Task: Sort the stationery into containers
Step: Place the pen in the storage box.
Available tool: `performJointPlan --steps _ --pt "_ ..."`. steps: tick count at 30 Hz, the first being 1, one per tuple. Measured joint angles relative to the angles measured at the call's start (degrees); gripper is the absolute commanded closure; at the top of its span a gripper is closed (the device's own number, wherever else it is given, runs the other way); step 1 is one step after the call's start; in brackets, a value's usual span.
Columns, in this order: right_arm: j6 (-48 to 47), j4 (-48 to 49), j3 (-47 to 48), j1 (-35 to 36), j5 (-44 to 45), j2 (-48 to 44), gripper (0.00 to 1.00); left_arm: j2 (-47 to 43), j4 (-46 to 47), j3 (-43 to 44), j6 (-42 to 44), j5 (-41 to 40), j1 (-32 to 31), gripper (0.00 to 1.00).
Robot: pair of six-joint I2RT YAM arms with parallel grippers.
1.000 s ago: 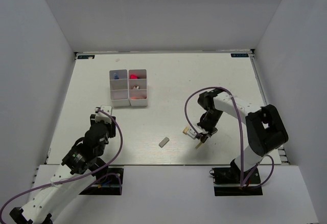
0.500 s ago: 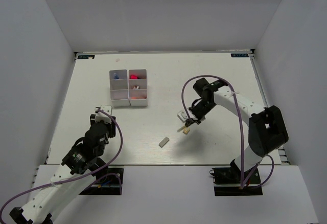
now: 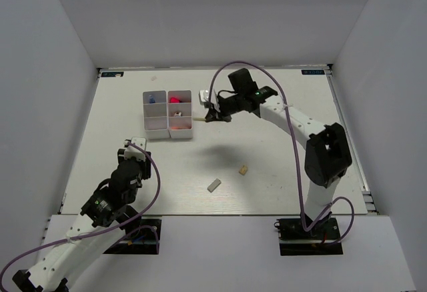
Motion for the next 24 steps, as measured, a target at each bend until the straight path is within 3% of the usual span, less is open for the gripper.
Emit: performJointPlan --steps 14,24 --pt "34.32 28.09 10.12 3.17 -2.97 14.75 1.00 -0.02 0.00 0.00 0.02 -0.42 -0.02 0.39" --pt "46.12 39.93 15.63 4.02 -5.86 23.78 1.00 -0.07 0.00 0.00 0.02 -1.01 -0.02 0.39"
